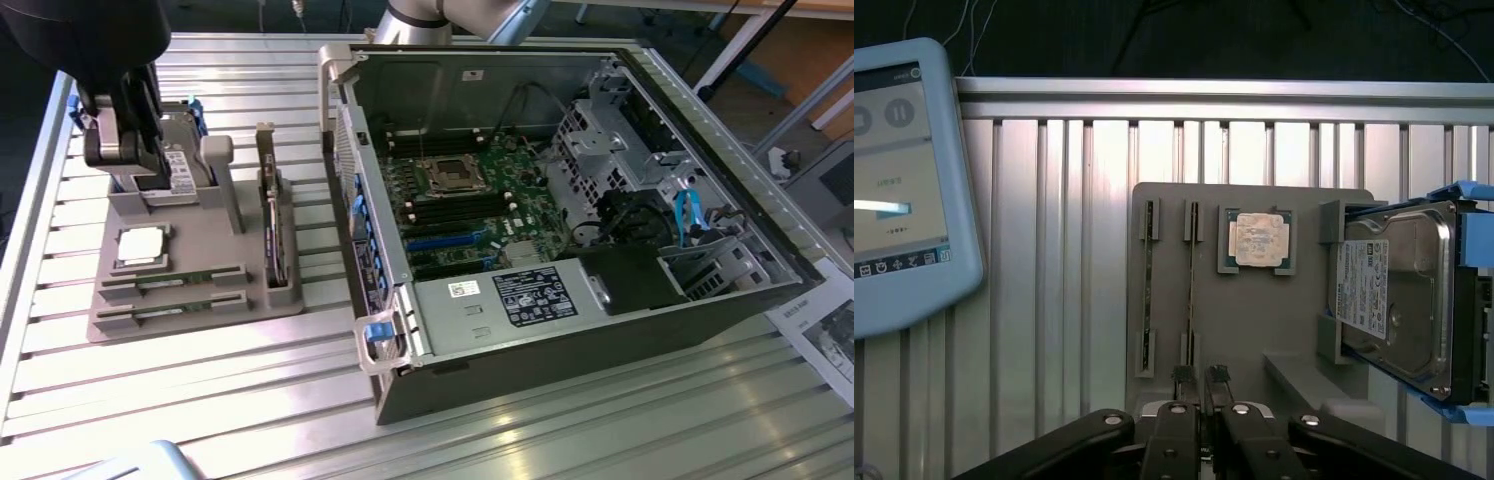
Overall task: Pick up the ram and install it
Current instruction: 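Pick up the ram and move it above insertion slot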
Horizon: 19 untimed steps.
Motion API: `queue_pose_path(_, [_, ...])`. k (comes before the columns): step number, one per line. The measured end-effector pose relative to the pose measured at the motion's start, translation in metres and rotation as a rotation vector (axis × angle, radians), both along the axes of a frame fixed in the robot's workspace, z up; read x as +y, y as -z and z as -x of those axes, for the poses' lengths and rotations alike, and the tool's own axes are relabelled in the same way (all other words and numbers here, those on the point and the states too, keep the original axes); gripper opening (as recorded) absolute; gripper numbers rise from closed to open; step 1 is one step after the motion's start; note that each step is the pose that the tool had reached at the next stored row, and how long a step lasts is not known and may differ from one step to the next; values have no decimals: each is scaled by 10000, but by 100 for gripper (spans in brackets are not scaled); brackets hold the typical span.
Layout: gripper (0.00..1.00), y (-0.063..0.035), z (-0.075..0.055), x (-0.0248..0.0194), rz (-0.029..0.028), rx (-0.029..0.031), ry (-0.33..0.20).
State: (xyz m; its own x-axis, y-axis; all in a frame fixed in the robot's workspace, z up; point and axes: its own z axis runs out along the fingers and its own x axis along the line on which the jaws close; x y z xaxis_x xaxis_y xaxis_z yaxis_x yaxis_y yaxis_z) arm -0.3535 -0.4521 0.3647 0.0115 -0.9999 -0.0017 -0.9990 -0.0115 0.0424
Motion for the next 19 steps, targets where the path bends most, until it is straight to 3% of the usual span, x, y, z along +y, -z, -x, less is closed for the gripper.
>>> queue_pose_path(3, [19, 0, 0, 0, 0, 1, 0])
queue_pose_path(4, [25, 0, 0, 0, 0, 1, 0])
queue_pose_path(7, [25, 9, 0, -6, -6, 0, -1])
queue_pose_path(9, [25, 69, 0, -53, -53, 0, 0])
queue_pose_path(14, [25, 163, 0, -137, -88, 2, 0])
queue_pose_path(19, [25, 240, 0, -191, -104, 1, 0])
